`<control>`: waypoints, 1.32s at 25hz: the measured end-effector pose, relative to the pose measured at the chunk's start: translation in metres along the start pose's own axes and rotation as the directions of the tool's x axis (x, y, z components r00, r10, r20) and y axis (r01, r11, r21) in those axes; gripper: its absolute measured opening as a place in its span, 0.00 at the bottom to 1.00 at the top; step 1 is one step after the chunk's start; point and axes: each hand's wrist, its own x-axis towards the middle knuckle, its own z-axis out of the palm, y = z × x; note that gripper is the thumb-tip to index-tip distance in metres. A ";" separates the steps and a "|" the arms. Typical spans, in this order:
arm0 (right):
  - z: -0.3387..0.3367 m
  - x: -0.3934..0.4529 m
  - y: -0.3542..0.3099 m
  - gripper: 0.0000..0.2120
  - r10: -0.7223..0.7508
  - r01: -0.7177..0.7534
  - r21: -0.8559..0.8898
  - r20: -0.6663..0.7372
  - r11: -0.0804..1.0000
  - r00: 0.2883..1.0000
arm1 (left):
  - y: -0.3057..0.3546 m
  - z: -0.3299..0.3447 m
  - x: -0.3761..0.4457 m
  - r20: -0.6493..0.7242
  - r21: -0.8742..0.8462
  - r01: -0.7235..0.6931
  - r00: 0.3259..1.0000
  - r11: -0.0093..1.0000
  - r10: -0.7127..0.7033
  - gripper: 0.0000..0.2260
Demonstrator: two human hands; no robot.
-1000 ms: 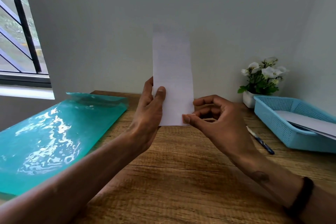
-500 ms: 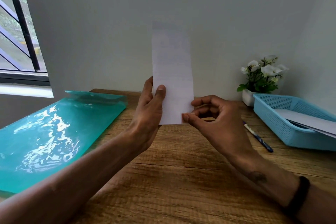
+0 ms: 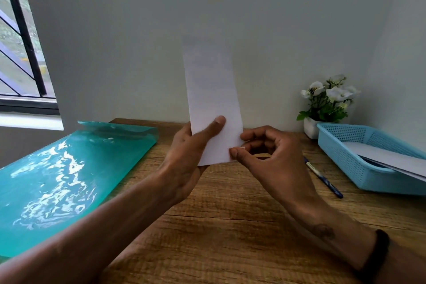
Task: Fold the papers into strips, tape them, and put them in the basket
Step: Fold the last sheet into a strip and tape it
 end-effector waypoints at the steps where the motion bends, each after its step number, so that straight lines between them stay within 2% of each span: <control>1: -0.001 0.000 0.000 0.16 -0.006 0.006 0.000 -0.005 1.000 1.000 | -0.001 -0.001 0.000 0.027 0.039 0.008 1.000 0.999 -0.009 0.23; 5: -0.004 0.003 0.003 0.14 -0.028 0.028 -0.020 -0.021 0.999 0.999 | -0.008 -0.007 0.004 0.101 0.234 0.001 0.995 0.972 -0.025 0.35; 9: -0.002 0.002 0.003 0.15 -0.026 0.025 -0.049 -0.024 0.999 0.999 | -0.010 -0.012 0.010 0.092 0.264 0.003 0.995 0.965 -0.029 0.40; 11: -0.003 0.002 0.002 0.16 -0.030 0.028 -0.055 -0.031 0.998 0.999 | -0.010 -0.011 0.010 0.097 0.271 -0.005 0.995 0.963 -0.022 0.39; 16: -0.002 -0.001 -0.002 0.20 -0.067 0.061 -0.108 -0.052 0.992 0.996 | -0.008 -0.009 0.008 0.039 0.359 -0.047 0.999 0.932 0.035 0.27; 20: -0.002 0.000 -0.002 0.18 -0.076 0.071 -0.113 -0.040 0.991 0.996 | -0.006 -0.007 0.006 0.018 0.409 -0.099 0.995 0.907 0.101 0.26; 24: -0.002 0.000 -0.001 0.16 -0.074 0.067 -0.126 -0.051 0.990 0.996 | -0.004 -0.004 0.003 0.038 0.478 -0.165 0.985 0.863 0.167 0.14; 33: -0.005 0.002 -0.002 0.15 -0.059 0.045 -0.168 -0.079 0.985 0.995 | -0.003 -0.003 -0.001 0.093 0.540 -0.222 0.974 0.812 0.205 0.14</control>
